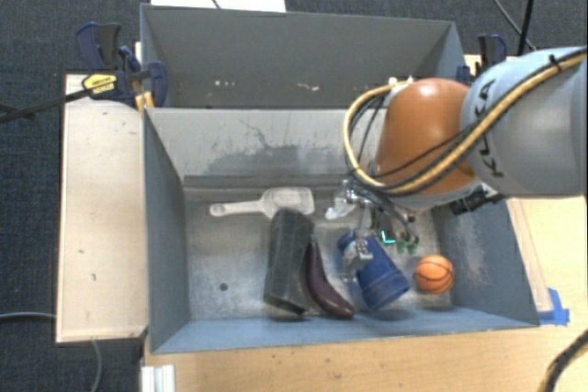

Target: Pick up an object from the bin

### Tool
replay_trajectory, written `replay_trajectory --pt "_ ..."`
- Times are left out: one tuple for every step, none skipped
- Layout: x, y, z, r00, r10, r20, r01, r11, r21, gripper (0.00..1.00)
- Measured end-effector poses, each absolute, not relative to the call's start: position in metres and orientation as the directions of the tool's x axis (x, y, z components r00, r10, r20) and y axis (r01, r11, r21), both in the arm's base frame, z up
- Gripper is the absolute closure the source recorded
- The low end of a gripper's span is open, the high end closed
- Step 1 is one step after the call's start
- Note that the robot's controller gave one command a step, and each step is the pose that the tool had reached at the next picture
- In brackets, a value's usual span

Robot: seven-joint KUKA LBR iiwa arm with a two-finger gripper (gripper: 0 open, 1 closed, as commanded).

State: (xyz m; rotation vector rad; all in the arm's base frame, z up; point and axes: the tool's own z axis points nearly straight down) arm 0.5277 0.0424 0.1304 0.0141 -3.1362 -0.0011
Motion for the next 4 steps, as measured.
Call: replay_trajectory --pt "0.53 0.042 0.134 -1.0 -0.008 -0.002 -0.008 1.0 0.001 0.0" --pt "0.517 0.07 0.106 -0.964 -0.265 -0.01 -0.265 0.964 -0.003 0.0" --pt "0.518 0.106 0.116 -0.757 -0.653 -0.004 -0.653 0.757 -0.004 0.0" --pt "0.516 0.123 0.113 -0.676 -0.737 -0.004 -0.737 0.676 -0.001 0.0"
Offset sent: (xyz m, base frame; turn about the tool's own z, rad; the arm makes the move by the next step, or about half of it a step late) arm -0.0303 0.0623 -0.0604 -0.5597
